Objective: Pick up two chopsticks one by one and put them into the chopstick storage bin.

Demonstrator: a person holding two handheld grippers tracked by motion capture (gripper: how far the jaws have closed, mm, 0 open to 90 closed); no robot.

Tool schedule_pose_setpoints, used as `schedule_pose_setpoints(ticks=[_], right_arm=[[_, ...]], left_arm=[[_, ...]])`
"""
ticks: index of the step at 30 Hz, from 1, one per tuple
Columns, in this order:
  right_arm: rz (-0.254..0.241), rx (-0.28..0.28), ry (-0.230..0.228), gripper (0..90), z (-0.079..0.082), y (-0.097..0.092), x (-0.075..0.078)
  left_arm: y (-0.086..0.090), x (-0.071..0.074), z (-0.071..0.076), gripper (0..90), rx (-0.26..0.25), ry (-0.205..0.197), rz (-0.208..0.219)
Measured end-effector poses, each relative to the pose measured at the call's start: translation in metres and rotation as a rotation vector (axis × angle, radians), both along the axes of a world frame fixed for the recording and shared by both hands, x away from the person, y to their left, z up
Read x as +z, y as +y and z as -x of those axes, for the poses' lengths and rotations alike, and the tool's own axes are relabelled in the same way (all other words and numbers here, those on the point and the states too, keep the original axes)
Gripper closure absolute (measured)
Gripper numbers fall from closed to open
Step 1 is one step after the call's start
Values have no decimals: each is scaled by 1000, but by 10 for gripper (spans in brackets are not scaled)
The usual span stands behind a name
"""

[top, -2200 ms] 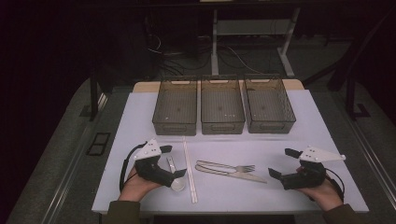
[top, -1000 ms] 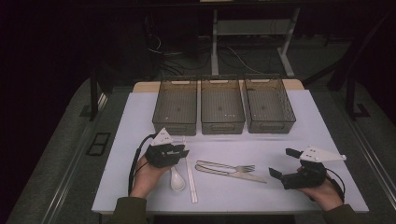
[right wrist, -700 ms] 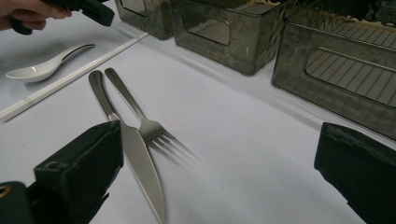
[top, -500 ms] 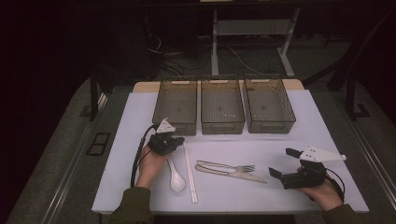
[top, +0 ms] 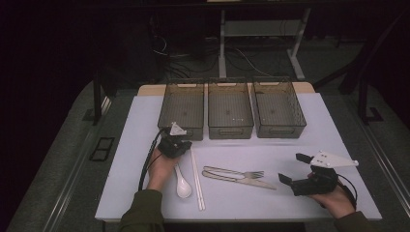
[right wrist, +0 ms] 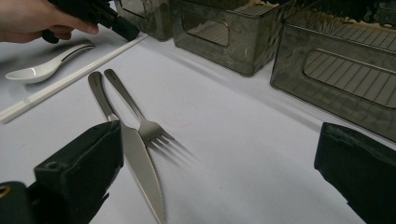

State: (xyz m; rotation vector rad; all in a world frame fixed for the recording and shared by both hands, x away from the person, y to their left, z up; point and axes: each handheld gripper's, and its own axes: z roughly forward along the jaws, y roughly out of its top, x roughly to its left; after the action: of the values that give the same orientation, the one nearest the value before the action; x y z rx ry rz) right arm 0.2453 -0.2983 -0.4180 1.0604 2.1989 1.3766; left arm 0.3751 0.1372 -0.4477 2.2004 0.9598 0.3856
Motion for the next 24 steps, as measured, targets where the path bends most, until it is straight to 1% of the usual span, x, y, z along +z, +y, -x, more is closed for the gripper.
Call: schedule_pose_setpoints(ticks=[3,5,10,14,16,17,18,19,20,21,22,23,24], right_arm=[[-2,-3,1,14,0,0,0],[-1,-3,3,14,0,0,0],[-1,-2,0,14,0,0,0],[0,-4,-2,14,0,-1,0],[-2,-6,-4,14,0,-1,1],[-5,-8,-4,14,0,-1,1],[-6,-8,-4,14,0,-2,1],[-6,-10,-1,14,0,-2,1],[-6,-9,-3,14,0,-2,1],[-6,-9,-5,14,0,-2,1],[-6,-10,-6,14,0,-2,1],[-6,-10,-8,13,0,-2,1],[-5,-11,-8,14,0,-2,1]], left_arm=[[-2,-1,0,885,-10,-1,7],[-5,-1,1,885,-27,-5,2],[-7,0,2,884,-36,-6,0],[-9,3,5,876,-49,-3,20],[-12,8,10,872,-68,-6,33],[-17,13,17,872,-92,-2,48],[-17,13,17,872,-92,-2,48],[-19,15,22,872,-107,-1,49],[-23,19,33,872,-136,8,64],[-23,19,33,872,-136,8,64],[-25,20,40,872,-153,16,65],[-29,21,53,872,-186,32,61],[-29,21,53,872,-186,32,61]])
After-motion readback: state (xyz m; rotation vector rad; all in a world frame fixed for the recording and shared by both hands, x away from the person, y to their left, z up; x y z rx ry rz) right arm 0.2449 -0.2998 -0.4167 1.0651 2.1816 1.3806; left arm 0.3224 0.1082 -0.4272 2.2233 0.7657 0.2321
